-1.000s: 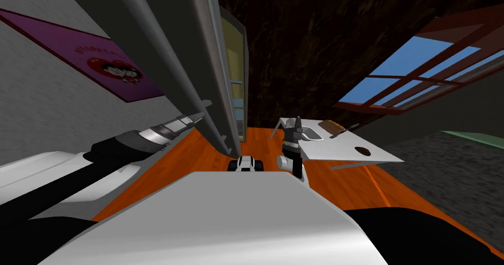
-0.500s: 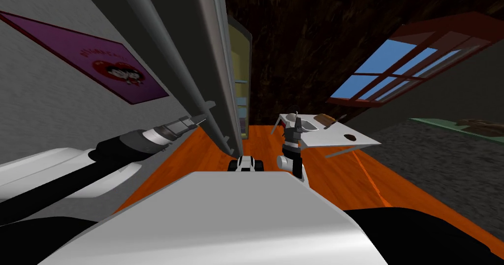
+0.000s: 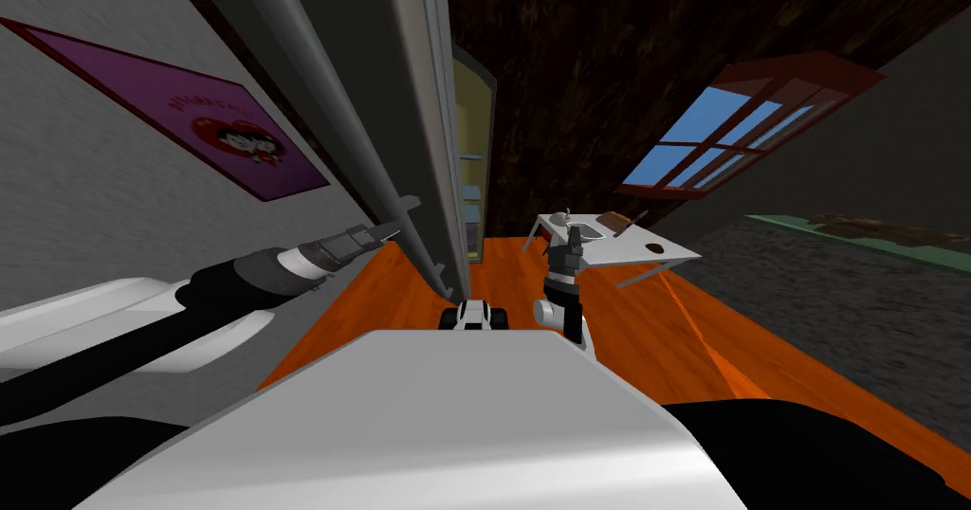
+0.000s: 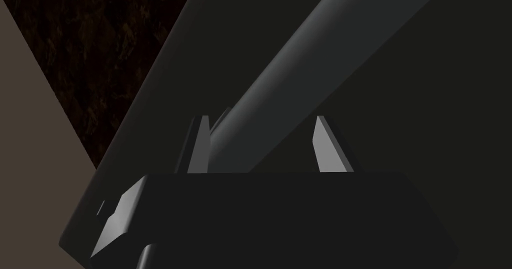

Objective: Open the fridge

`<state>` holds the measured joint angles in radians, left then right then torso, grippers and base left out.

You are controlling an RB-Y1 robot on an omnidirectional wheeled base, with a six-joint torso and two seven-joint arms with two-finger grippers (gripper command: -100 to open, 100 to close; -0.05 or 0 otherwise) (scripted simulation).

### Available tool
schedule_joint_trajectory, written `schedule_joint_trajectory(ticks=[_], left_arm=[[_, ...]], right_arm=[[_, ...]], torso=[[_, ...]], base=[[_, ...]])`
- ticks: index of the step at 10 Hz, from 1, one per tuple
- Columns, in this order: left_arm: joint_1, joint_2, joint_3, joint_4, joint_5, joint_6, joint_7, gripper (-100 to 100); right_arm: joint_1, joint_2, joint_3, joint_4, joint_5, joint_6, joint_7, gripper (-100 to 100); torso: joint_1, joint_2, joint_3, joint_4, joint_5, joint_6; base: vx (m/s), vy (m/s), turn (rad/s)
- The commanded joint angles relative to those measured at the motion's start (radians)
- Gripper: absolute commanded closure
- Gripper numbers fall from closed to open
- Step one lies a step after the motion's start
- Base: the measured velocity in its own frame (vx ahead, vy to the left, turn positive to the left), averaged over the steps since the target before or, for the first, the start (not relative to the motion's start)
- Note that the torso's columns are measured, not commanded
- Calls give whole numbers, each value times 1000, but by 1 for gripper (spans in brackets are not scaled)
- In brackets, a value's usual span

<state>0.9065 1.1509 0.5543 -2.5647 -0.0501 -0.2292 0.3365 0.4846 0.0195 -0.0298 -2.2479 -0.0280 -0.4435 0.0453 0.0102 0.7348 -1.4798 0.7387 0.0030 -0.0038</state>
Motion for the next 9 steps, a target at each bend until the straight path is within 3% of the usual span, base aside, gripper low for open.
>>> schedule_joint_trajectory(ticks=[1, 2, 4, 5, 6, 9], left_arm=[[-4, 22, 4, 27, 8, -58, 12, 100], [-5, 18, 3, 18, 5, -43, 7, 100], [-66, 81, -43, 91, 41, -123, -5, 100], [-66, 81, -43, 112, 41, -149, -5, 100], [-95, 112, -66, 147, 59, -178, -11, 100], [-125, 142, -89, 208, 78, -249, -18, 100]], right_arm=[[0, 0, 0, 0, 0, 0, 0, 0], [0, 0, 0, 0, 0, 0, 0, 0], [0, 0, 0, 0, 0, 0, 0, 0], [0, 0, 0, 0, 0, 0, 0, 0], [0, 0, 0, 0, 0, 0, 0, 0], [0, 0, 0, 0, 0, 0, 0, 0]], torso=[[3, 3, 2, 0, 1, 0], [2, 5, 4, 0, 2, 1], [-6, 1, 3, -2, -1, 1], [-3, 3, 4, -1, -1, 3], [-6, 3, 4, -1, -1, 3], [-14, 2, 3, -1, -5, 4]], base=[[-237, 269, -167], [-130, 123, -47], [-111, 162, -60], [-124, 216, -40], [-154, 195, -43], [-104, 121, -31]])
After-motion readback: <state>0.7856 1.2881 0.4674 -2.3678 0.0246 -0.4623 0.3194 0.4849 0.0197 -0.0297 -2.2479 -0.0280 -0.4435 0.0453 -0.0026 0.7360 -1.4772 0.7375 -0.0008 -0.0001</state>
